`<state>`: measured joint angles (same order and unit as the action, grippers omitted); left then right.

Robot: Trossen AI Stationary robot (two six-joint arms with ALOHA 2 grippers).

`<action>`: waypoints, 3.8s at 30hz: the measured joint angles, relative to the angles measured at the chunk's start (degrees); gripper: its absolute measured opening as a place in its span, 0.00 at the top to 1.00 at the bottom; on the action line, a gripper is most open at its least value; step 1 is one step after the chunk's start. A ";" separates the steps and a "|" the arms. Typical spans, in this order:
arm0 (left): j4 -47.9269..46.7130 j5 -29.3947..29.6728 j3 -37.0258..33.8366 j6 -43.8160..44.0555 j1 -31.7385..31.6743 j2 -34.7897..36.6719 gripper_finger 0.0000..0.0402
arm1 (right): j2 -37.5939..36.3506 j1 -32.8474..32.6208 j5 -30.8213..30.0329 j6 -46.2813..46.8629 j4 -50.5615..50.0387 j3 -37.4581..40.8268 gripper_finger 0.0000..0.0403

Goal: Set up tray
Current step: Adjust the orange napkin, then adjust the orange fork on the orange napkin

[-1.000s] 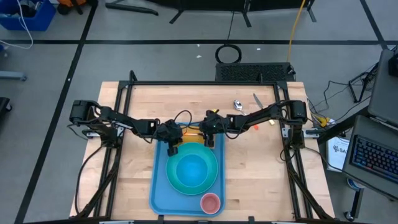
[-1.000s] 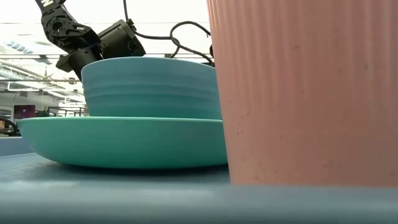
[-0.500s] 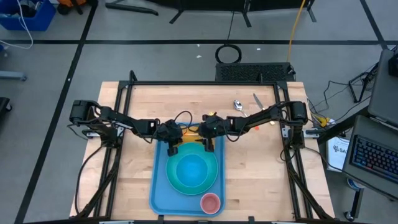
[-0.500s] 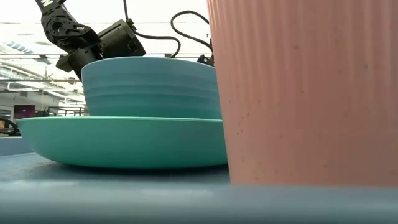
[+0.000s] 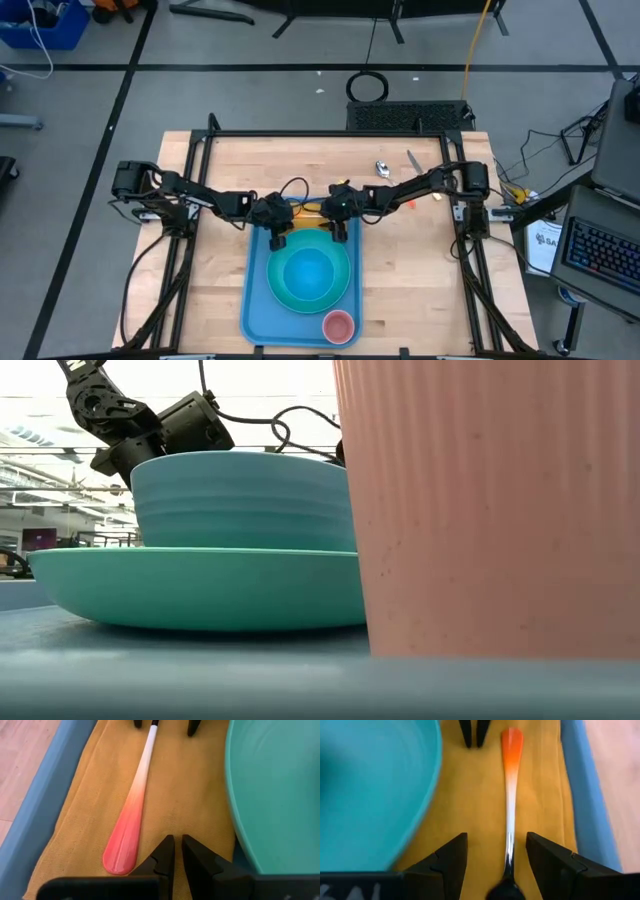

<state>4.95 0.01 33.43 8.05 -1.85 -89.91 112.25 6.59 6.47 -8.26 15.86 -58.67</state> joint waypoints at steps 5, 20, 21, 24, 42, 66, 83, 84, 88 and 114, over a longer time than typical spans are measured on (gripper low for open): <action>0.38 -0.02 0.00 0.00 0.00 0.00 0.91 | 2.03 -0.09 -0.21 0.01 0.15 -1.83 0.52; -0.28 -0.11 0.00 0.94 0.00 -0.04 0.91 | 2.32 -0.22 -6.63 1.73 -0.05 -3.20 0.52; -0.28 -0.13 0.00 0.94 0.00 -0.04 0.91 | 2.32 -0.22 -6.47 1.94 -0.05 -3.20 0.53; -0.30 -0.13 0.00 0.91 0.01 -0.04 0.91 | 2.32 -0.20 -4.12 0.83 -0.06 -3.20 0.55; -3.54 0.08 0.00 -1.53 -0.09 -0.02 0.91 | -0.94 0.89 0.74 1.40 -2.03 -3.20 0.67; -3.47 0.44 -0.09 -1.97 -0.24 -0.07 0.91 | 1.05 2.34 2.77 2.89 -1.94 -3.15 0.69; -3.38 0.43 -0.11 -1.88 -0.31 -0.09 0.91 | 1.05 2.34 2.83 3.09 -2.98 -3.16 0.98; -3.38 0.42 -0.11 -1.88 -0.31 -0.09 0.91 | 1.05 2.34 2.80 3.30 -3.10 -3.17 0.98; -3.38 0.42 -0.11 -1.80 -0.31 -0.09 0.91 | 1.03 2.34 2.59 4.38 -3.26 -3.18 0.97; -4.84 0.39 0.00 -2.96 -0.31 -0.07 0.91 | 1.03 2.40 -1.70 6.89 -1.68 -3.18 0.99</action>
<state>0.11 0.40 33.43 5.09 -2.15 -89.97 113.27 8.99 4.77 -1.37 14.19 -61.84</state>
